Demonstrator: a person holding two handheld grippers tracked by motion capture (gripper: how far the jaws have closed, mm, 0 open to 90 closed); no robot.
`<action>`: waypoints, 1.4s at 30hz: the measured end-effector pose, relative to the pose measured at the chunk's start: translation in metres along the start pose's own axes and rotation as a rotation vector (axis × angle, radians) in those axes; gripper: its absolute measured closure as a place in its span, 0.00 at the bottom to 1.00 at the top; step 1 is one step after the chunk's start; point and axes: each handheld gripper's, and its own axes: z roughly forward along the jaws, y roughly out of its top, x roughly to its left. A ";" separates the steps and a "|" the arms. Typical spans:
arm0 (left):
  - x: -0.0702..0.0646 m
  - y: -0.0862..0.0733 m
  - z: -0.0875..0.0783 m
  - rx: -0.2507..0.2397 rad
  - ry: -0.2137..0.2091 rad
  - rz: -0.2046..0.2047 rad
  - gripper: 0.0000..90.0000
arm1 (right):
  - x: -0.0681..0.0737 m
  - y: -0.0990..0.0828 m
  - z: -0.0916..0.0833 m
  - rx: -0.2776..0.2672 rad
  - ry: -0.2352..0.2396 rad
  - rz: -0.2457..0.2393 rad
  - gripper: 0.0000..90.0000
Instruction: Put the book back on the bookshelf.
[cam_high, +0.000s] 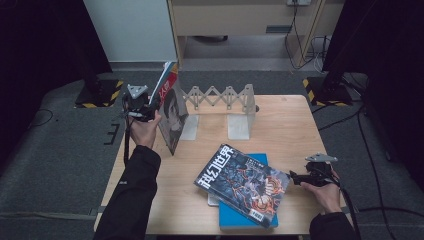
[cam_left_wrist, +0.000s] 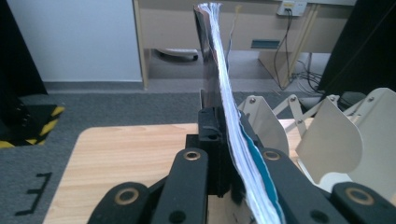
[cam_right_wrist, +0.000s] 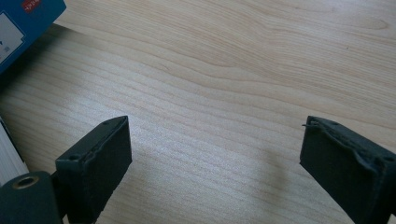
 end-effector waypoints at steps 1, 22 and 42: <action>0.001 -0.001 -0.001 -0.003 -0.001 -0.002 0.95 | 0.000 0.000 0.000 0.000 0.000 0.000 0.10; 0.014 -0.020 -0.048 -0.111 -0.085 0.022 0.60 | -0.001 0.003 -0.007 -0.050 -0.022 0.009 0.10; 0.005 -0.083 -0.080 -0.082 -0.183 0.010 0.36 | -0.001 0.013 -0.029 -0.175 -0.039 0.071 0.14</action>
